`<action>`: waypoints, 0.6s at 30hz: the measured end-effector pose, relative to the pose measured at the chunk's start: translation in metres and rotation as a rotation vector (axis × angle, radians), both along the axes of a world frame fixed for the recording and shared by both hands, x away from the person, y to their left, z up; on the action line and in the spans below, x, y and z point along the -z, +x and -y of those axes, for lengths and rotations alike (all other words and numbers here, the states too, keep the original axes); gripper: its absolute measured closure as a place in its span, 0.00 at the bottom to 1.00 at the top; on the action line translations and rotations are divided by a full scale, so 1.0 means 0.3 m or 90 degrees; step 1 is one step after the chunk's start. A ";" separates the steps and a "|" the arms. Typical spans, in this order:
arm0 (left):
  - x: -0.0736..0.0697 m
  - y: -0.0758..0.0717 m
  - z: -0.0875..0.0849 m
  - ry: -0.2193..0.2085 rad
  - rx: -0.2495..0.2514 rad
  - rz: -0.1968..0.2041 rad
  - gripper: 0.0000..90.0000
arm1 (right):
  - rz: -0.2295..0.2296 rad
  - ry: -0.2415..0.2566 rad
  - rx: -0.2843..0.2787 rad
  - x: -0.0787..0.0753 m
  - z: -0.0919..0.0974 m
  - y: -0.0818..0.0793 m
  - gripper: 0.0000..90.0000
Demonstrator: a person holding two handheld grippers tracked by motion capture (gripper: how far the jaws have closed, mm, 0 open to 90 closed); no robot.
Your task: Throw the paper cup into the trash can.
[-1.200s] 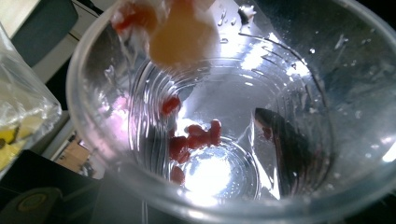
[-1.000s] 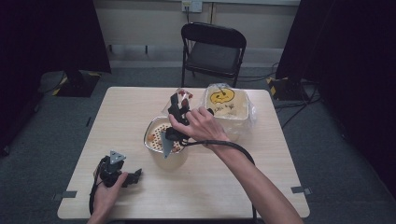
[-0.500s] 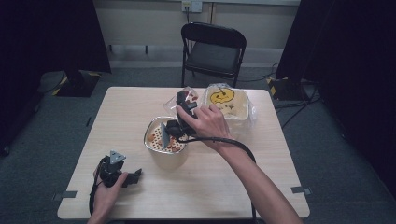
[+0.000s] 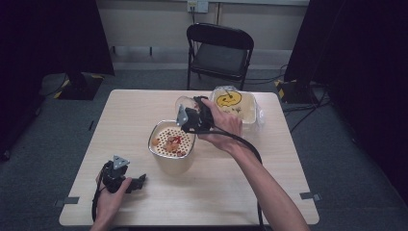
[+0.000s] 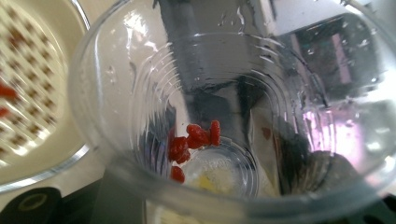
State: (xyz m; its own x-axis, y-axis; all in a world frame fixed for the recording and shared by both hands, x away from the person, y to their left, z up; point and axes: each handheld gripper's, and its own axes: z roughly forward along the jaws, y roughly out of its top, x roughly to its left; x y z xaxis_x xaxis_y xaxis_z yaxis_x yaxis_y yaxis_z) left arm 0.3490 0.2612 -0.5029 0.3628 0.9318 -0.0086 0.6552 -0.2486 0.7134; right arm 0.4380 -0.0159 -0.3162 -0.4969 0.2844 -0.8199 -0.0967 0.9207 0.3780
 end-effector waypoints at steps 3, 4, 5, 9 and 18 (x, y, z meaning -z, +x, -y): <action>0.000 0.000 0.000 0.000 0.000 0.000 0.00 | -0.083 0.123 -0.012 -0.045 0.035 0.021 0.56; 0.000 0.000 0.000 0.000 0.000 0.000 0.00 | -0.103 0.151 -0.013 -0.053 0.042 0.025 0.56; 0.000 0.000 0.000 0.000 0.000 0.000 0.00 | -0.122 0.178 -0.022 -0.064 0.053 0.033 0.56; 0.000 0.000 0.000 0.000 0.000 0.000 0.00 | -0.197 0.287 -0.030 -0.097 0.093 0.056 0.56; 0.000 0.000 0.000 0.002 0.000 0.000 0.00 | -0.301 0.452 -0.008 -0.145 0.171 0.115 0.55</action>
State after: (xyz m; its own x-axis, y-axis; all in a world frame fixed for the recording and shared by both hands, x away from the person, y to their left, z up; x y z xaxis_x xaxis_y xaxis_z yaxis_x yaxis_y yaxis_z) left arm 0.3490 0.2612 -0.5028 0.3632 0.9317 -0.0062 0.6549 -0.2505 0.7130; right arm 0.4726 -0.0673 -0.2728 -0.7483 0.6452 -0.1544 0.2088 0.4500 0.8683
